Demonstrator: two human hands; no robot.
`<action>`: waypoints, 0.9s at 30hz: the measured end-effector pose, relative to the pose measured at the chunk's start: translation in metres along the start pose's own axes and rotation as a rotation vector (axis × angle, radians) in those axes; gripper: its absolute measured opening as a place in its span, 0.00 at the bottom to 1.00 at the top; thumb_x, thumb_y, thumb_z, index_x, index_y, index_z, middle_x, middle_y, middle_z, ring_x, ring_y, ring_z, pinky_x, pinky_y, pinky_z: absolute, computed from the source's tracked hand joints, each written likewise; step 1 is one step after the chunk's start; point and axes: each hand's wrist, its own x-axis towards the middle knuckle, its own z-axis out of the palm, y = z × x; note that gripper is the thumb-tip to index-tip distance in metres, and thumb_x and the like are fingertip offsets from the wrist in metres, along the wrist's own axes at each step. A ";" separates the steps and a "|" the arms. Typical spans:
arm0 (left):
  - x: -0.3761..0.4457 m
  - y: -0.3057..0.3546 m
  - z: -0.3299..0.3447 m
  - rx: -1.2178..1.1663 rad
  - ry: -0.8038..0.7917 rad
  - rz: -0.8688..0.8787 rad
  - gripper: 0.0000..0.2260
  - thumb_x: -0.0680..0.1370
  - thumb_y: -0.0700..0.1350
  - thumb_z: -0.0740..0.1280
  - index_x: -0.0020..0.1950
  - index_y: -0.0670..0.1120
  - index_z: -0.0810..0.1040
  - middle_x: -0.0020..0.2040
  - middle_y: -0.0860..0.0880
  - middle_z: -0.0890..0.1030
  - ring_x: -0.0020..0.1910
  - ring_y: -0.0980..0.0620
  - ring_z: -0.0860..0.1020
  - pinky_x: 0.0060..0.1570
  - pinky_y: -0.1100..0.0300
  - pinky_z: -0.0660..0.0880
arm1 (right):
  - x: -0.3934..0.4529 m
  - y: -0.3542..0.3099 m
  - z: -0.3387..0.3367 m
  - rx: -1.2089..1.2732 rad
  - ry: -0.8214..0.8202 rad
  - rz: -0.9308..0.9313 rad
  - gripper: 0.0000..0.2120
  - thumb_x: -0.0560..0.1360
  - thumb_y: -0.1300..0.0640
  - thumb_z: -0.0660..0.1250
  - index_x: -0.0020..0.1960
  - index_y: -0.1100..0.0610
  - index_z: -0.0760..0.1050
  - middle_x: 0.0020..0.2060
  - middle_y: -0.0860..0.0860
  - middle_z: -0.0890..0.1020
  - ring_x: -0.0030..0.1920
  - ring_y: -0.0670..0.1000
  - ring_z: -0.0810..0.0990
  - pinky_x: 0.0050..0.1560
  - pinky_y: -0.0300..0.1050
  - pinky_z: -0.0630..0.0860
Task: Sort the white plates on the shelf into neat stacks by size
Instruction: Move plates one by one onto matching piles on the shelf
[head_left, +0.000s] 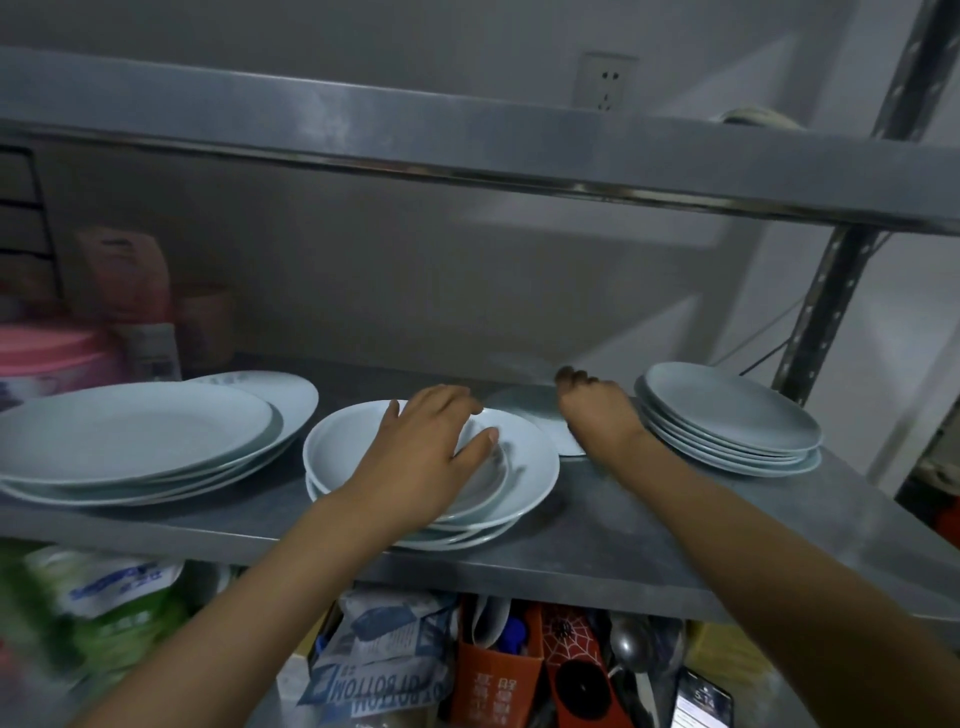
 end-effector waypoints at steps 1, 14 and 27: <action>-0.001 0.000 -0.002 0.010 -0.001 -0.001 0.18 0.80 0.58 0.57 0.64 0.50 0.72 0.65 0.54 0.72 0.67 0.54 0.66 0.68 0.45 0.62 | 0.005 0.005 -0.001 0.031 0.041 0.072 0.22 0.59 0.66 0.73 0.52 0.71 0.75 0.35 0.60 0.81 0.30 0.57 0.82 0.29 0.44 0.76; -0.008 -0.012 -0.018 0.082 0.134 0.035 0.26 0.76 0.61 0.49 0.68 0.50 0.71 0.70 0.52 0.70 0.71 0.51 0.64 0.71 0.41 0.58 | 0.036 0.025 -0.056 1.430 0.337 0.771 0.05 0.61 0.58 0.58 0.29 0.59 0.69 0.31 0.60 0.79 0.36 0.59 0.79 0.34 0.44 0.74; -0.029 -0.036 -0.057 0.327 0.301 -0.025 0.21 0.78 0.44 0.65 0.72 0.48 0.67 0.71 0.47 0.70 0.72 0.46 0.65 0.69 0.35 0.57 | 0.033 -0.064 -0.117 2.362 -0.333 0.674 0.08 0.77 0.72 0.55 0.50 0.67 0.70 0.43 0.61 0.78 0.25 0.52 0.82 0.22 0.44 0.78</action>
